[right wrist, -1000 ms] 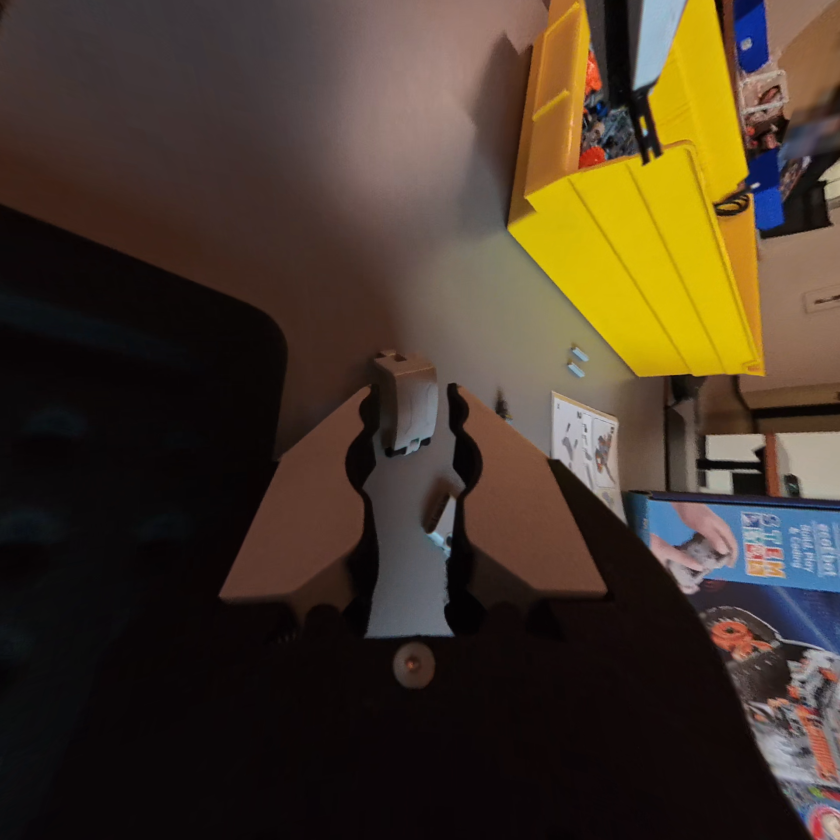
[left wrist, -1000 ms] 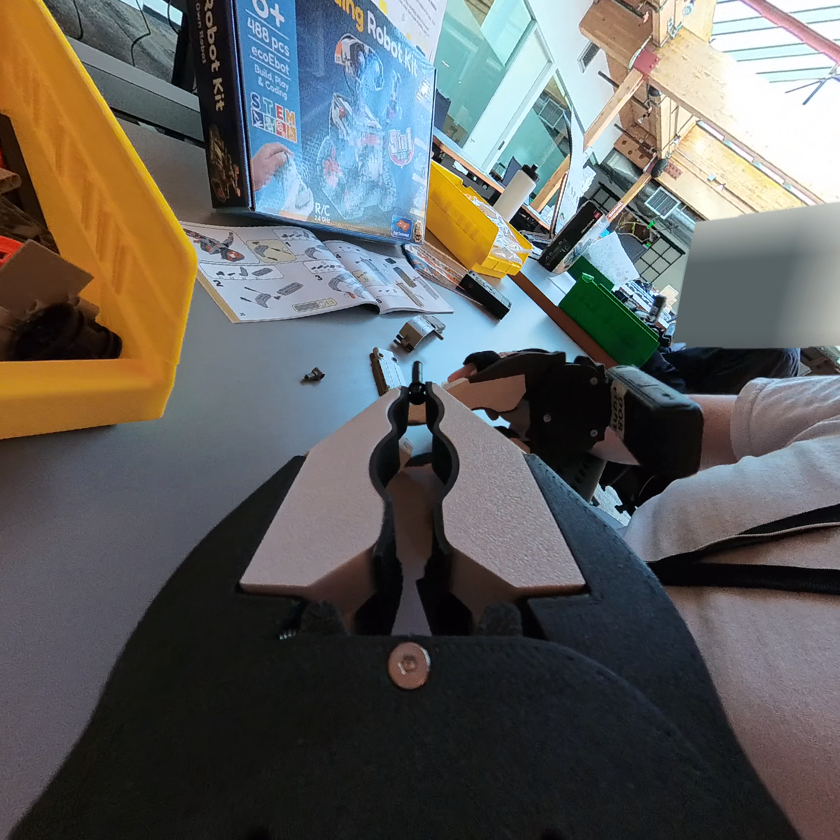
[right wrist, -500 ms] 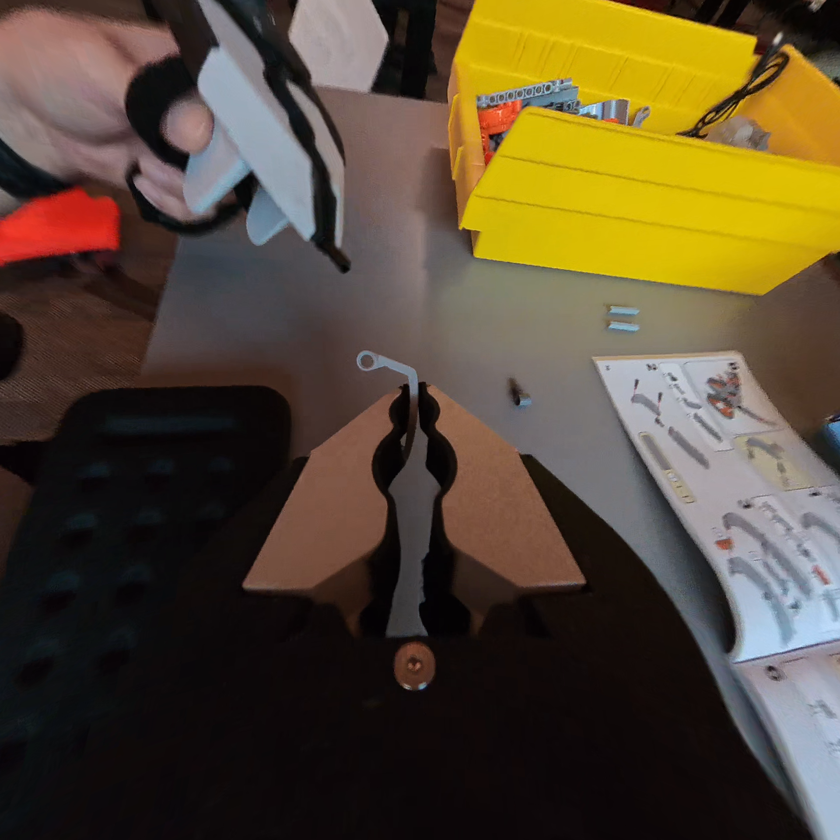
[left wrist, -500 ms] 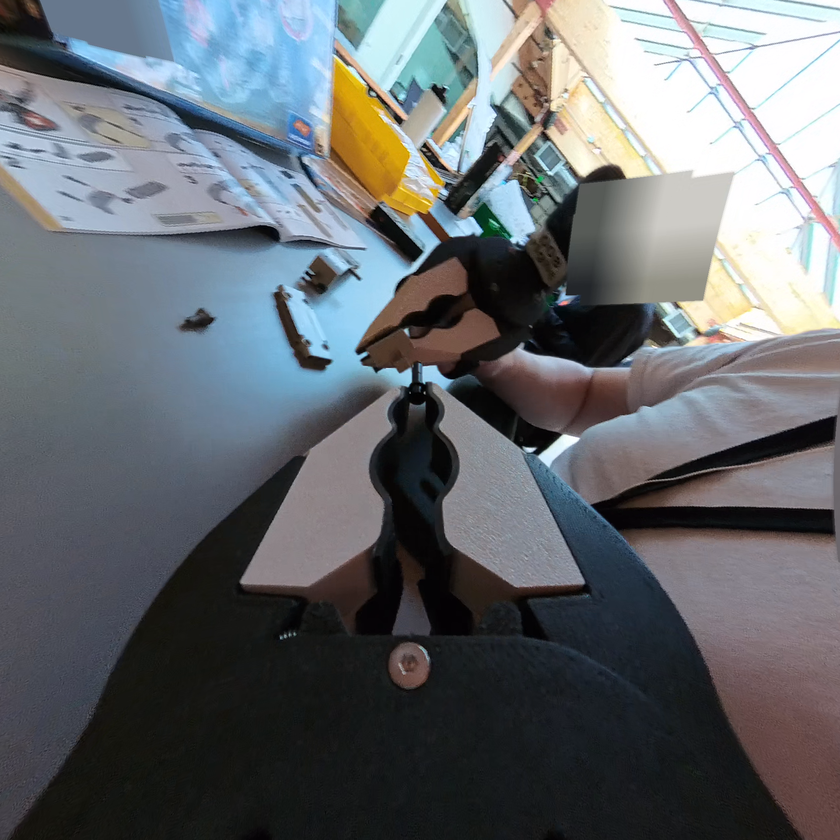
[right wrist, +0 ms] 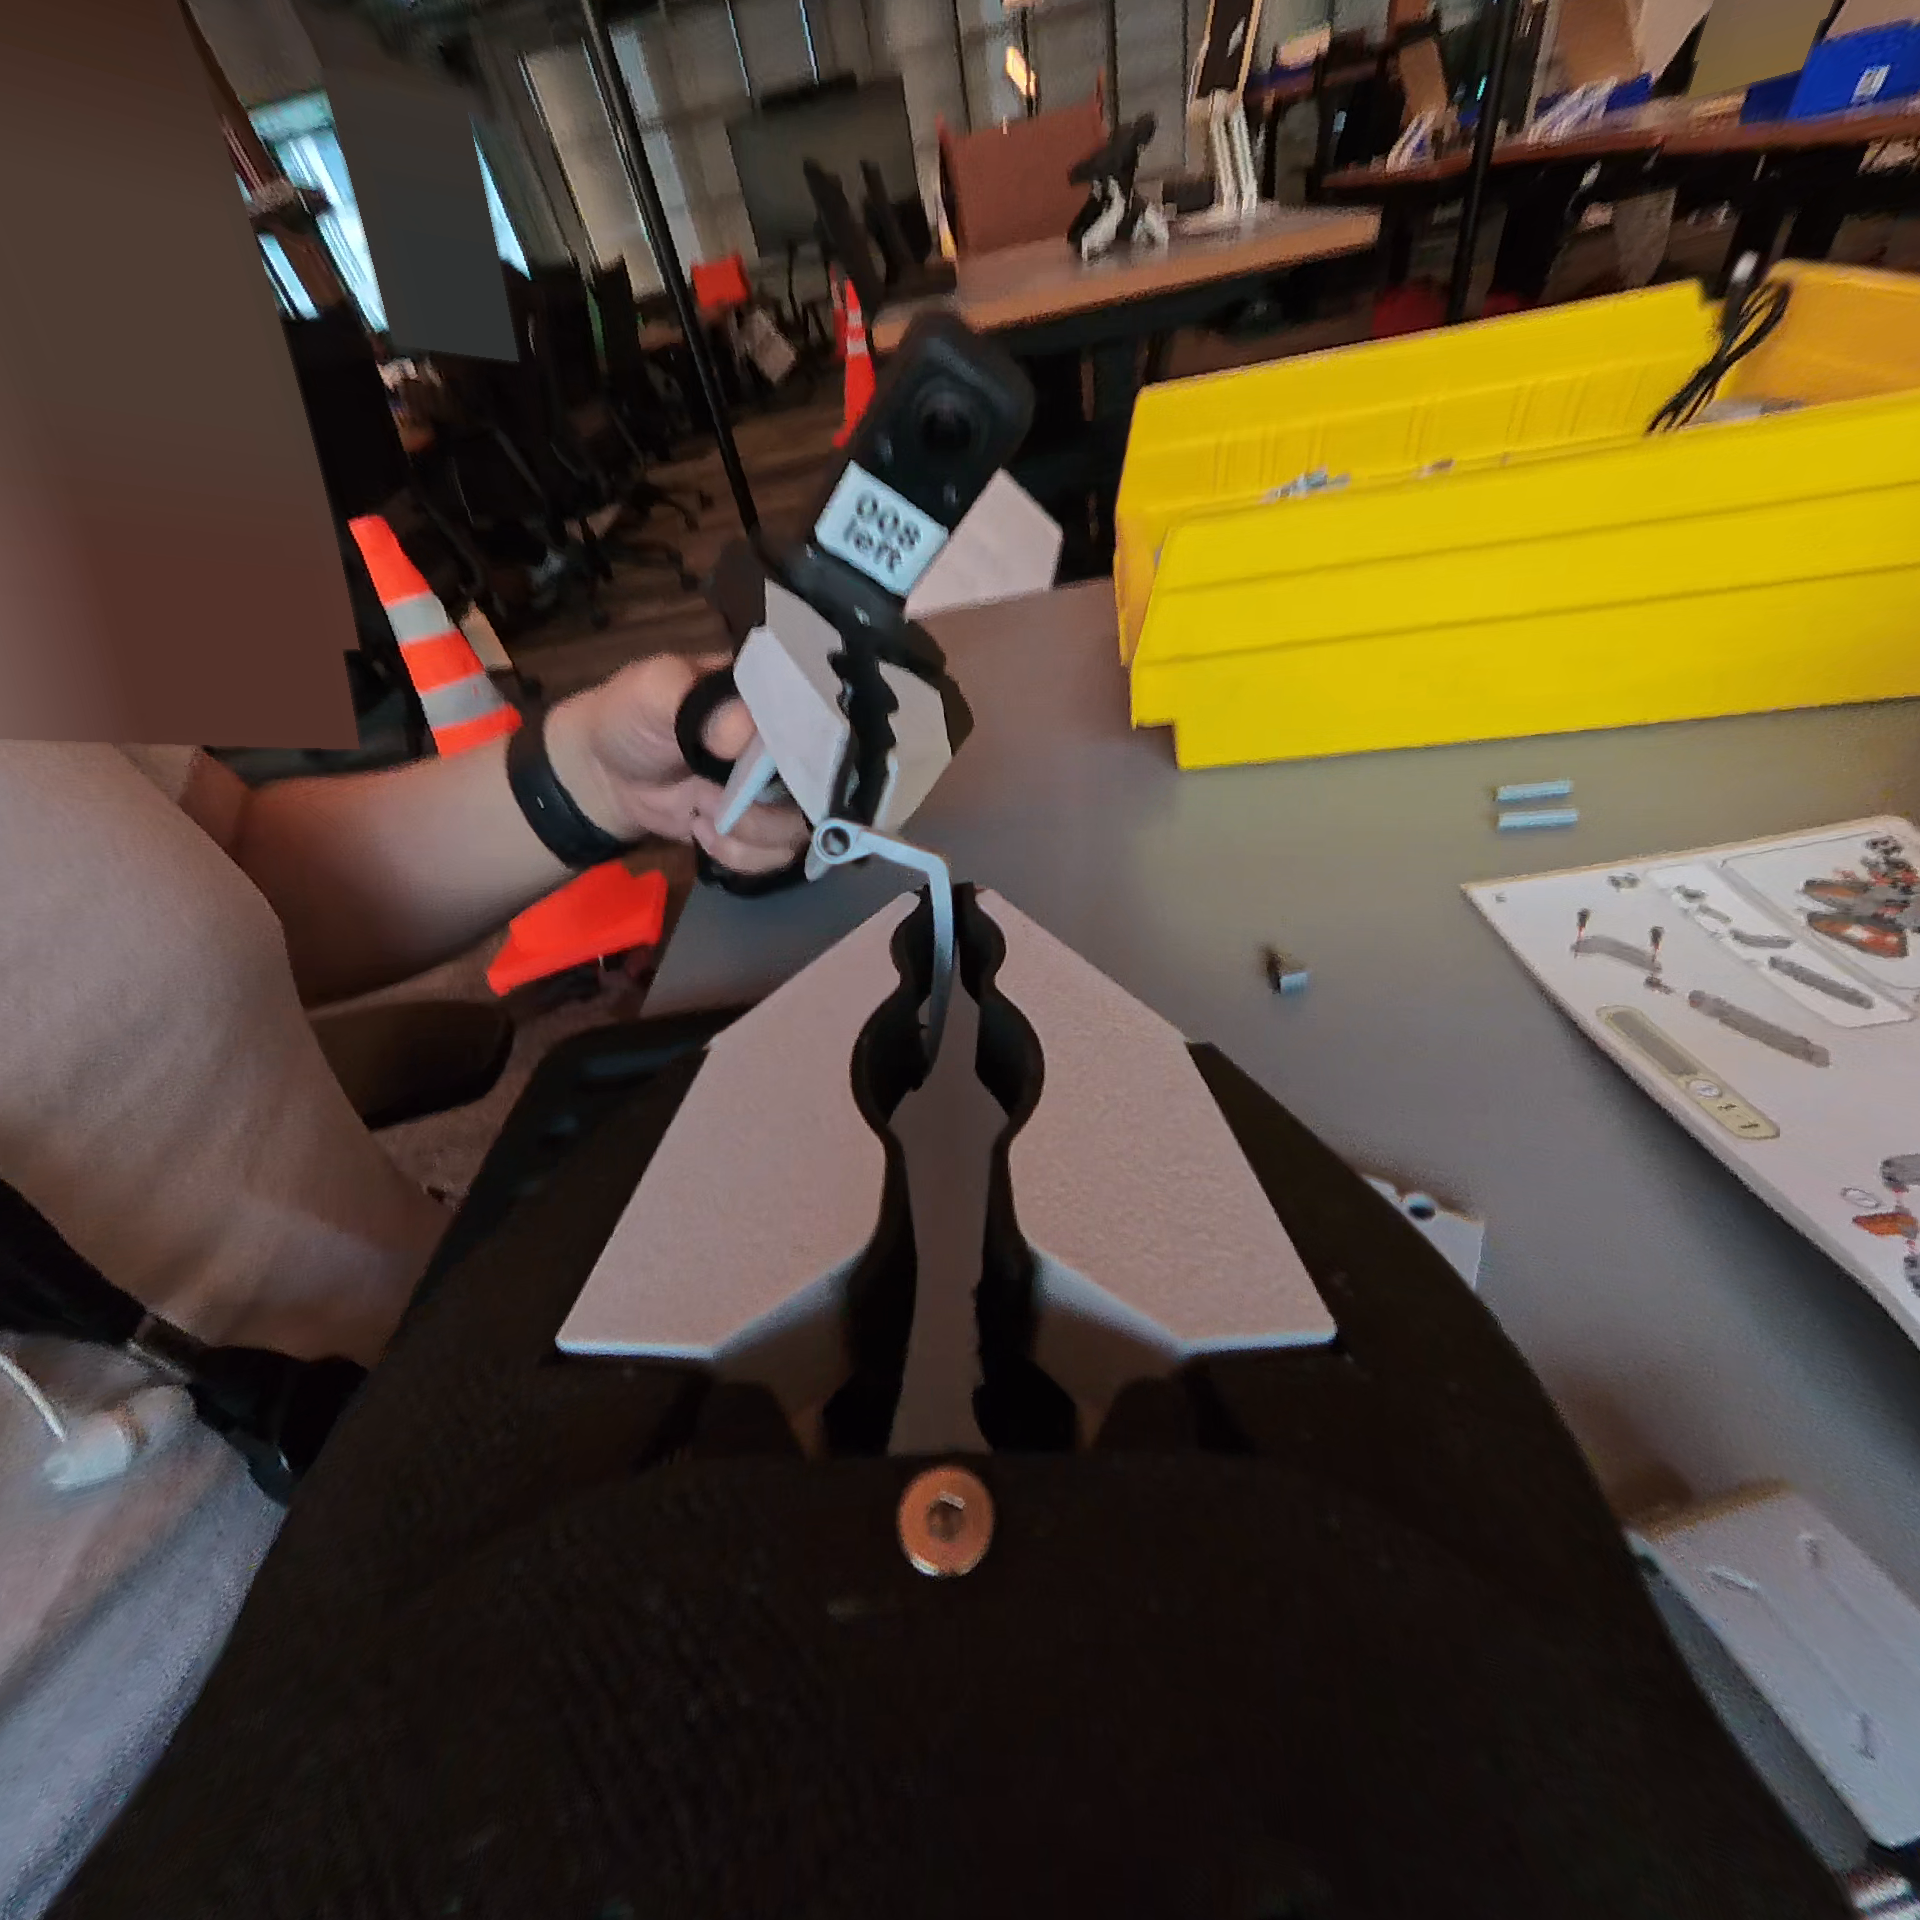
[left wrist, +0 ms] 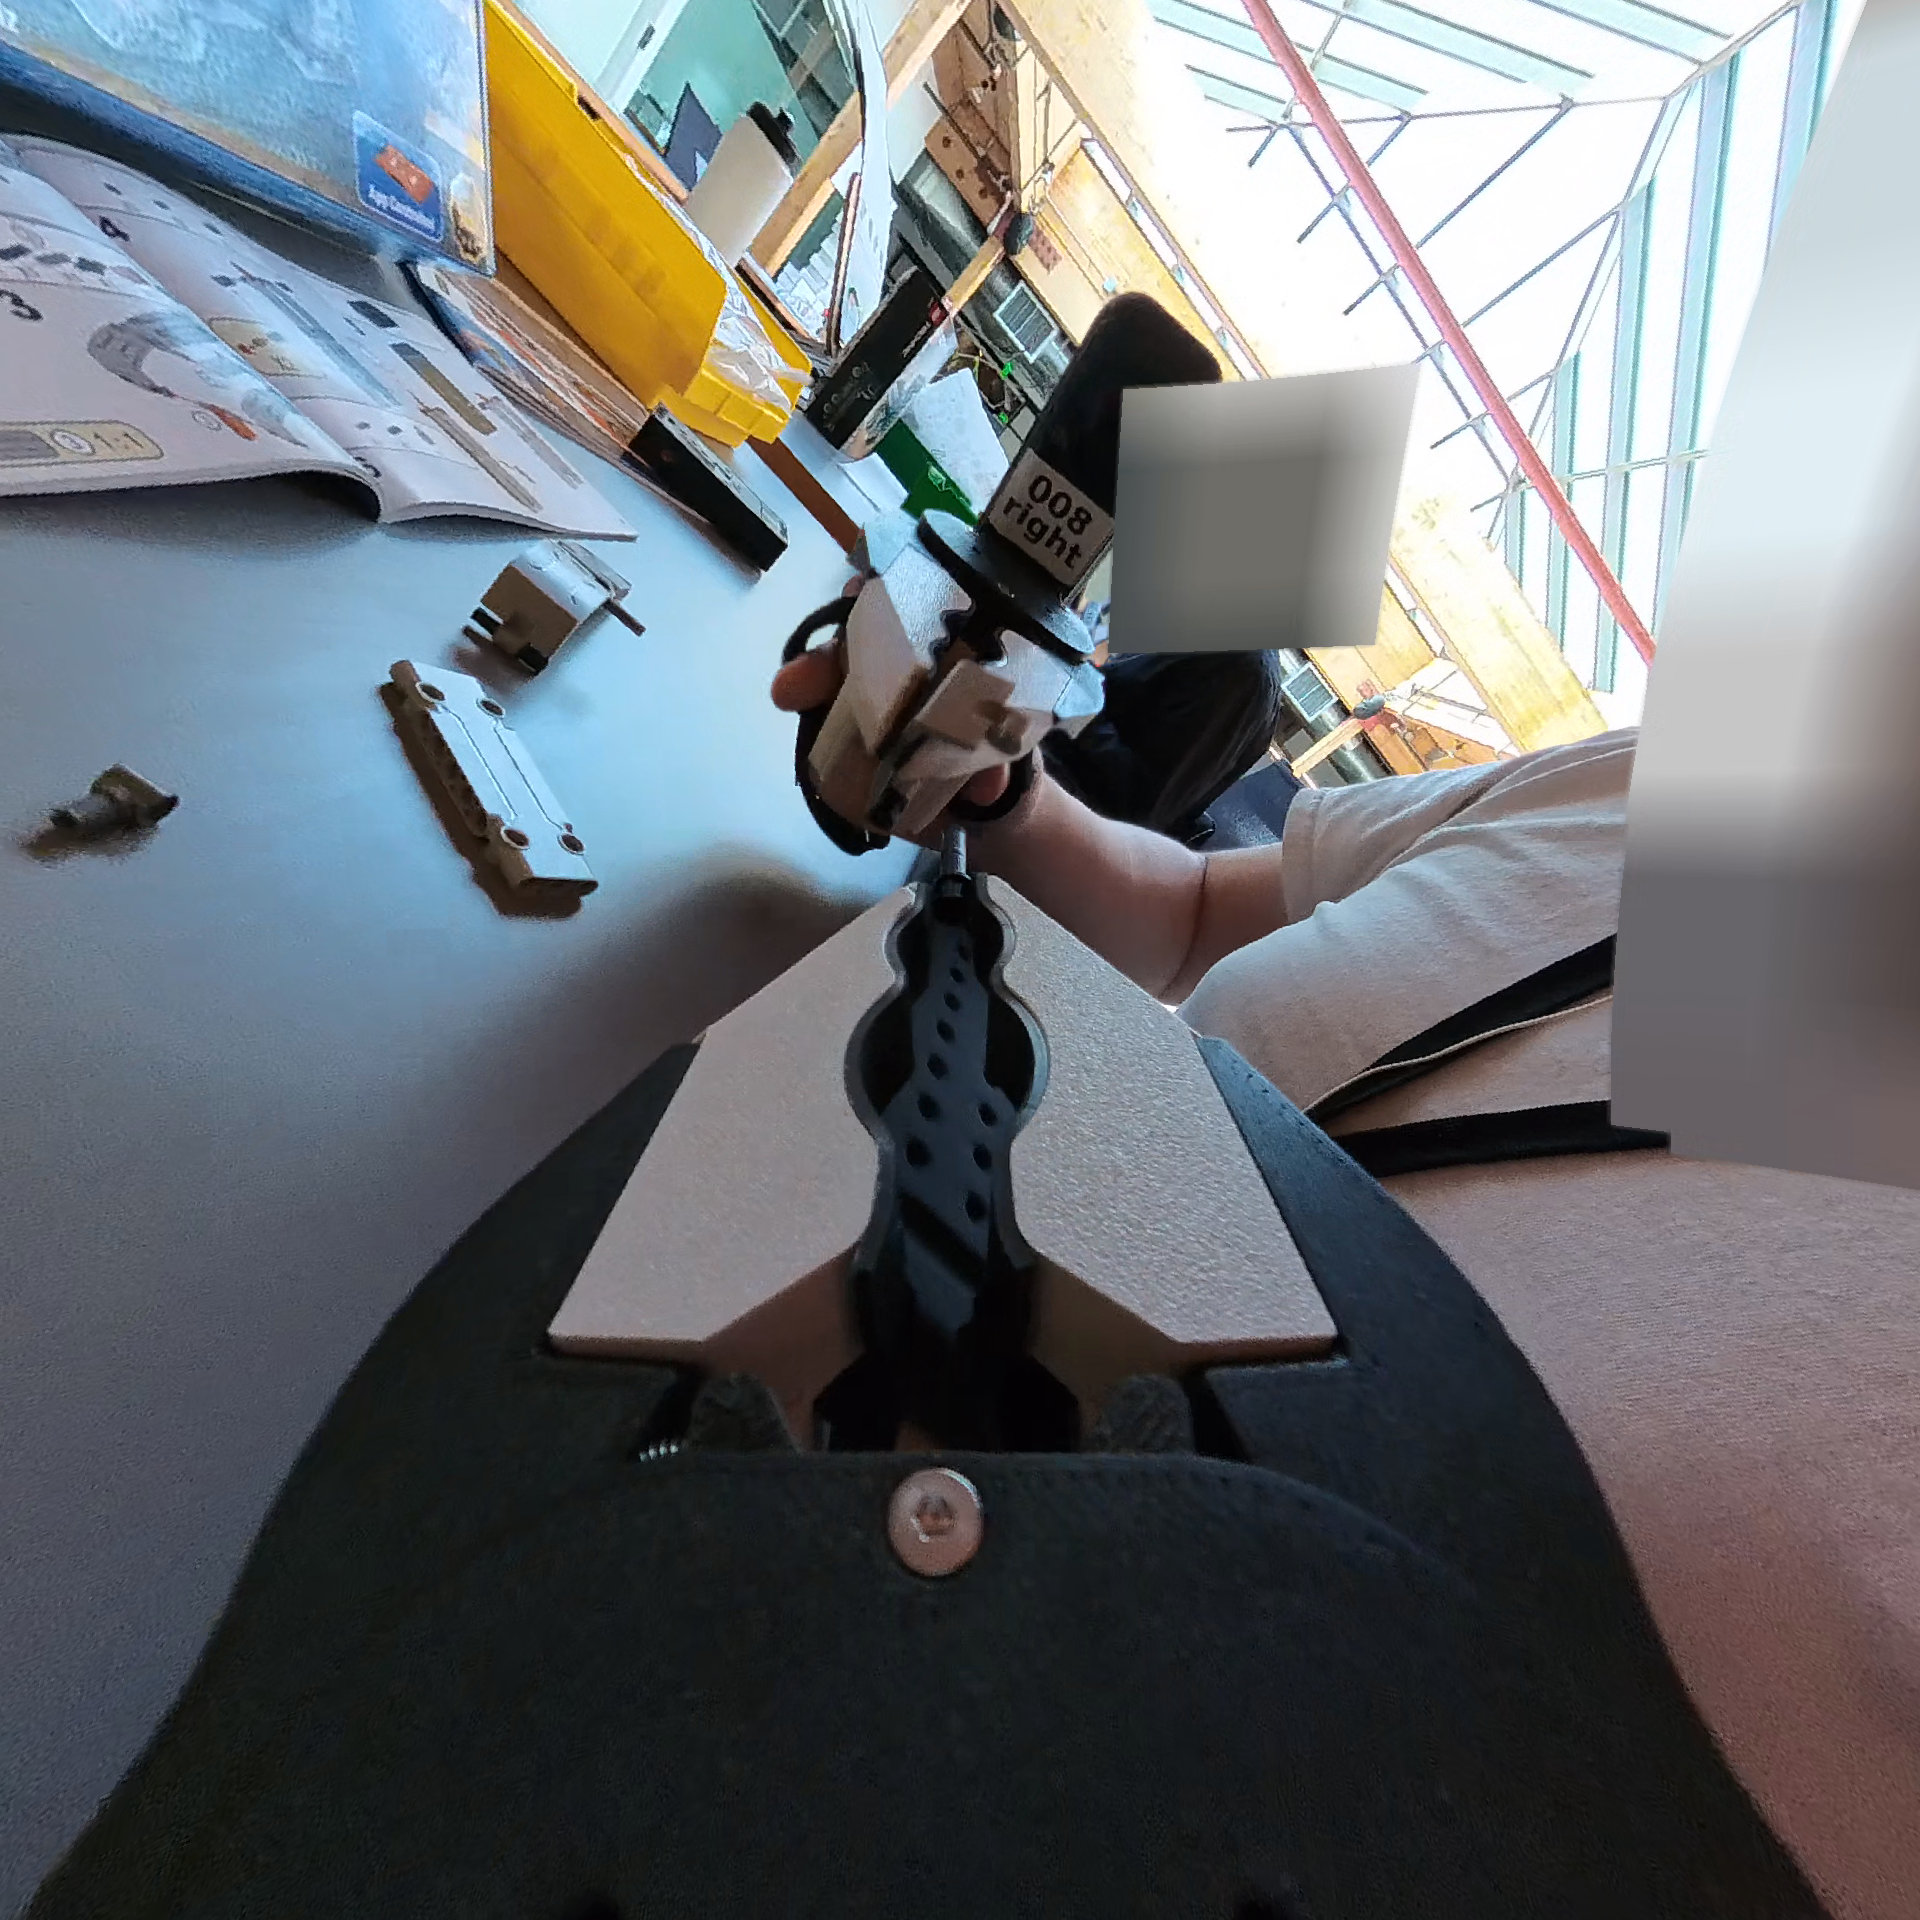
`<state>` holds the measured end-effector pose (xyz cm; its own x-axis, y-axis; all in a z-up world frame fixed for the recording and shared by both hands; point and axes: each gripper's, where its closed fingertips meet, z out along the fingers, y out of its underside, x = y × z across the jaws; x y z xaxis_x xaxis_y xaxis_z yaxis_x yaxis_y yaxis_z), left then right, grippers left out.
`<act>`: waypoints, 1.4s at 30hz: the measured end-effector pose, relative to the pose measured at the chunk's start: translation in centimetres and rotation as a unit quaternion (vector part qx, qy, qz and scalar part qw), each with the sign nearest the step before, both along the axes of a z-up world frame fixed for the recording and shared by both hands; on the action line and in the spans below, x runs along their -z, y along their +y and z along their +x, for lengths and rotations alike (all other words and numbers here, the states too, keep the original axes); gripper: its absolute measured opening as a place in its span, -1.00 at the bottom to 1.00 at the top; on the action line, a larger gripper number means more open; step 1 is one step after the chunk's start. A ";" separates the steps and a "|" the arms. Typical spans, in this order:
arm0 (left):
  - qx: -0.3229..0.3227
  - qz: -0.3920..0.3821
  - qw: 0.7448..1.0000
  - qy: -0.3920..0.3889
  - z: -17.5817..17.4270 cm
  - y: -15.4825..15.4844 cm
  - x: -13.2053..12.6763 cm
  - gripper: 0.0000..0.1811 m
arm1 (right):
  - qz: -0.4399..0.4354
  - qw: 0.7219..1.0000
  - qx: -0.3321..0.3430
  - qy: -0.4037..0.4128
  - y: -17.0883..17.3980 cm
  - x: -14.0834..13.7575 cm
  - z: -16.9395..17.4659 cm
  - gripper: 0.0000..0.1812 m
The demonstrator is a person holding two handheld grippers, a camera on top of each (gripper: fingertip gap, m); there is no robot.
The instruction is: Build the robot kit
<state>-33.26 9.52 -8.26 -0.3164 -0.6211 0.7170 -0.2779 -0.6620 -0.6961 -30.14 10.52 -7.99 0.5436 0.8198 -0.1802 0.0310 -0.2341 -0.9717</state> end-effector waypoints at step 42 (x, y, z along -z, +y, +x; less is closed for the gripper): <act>0.046 0.116 0.988 -0.094 -1.6 -0.9 -2.9 -0.95 | 0.338 0.803 0.151 -0.466 5.7 -1.7 4.4 -0.98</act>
<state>-34.87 8.65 -5.39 -0.4927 -0.7242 0.4825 -0.1803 -0.4575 -0.8707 -25.78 16.18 -6.34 0.3759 0.3637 0.8523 0.8604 0.2044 -0.4668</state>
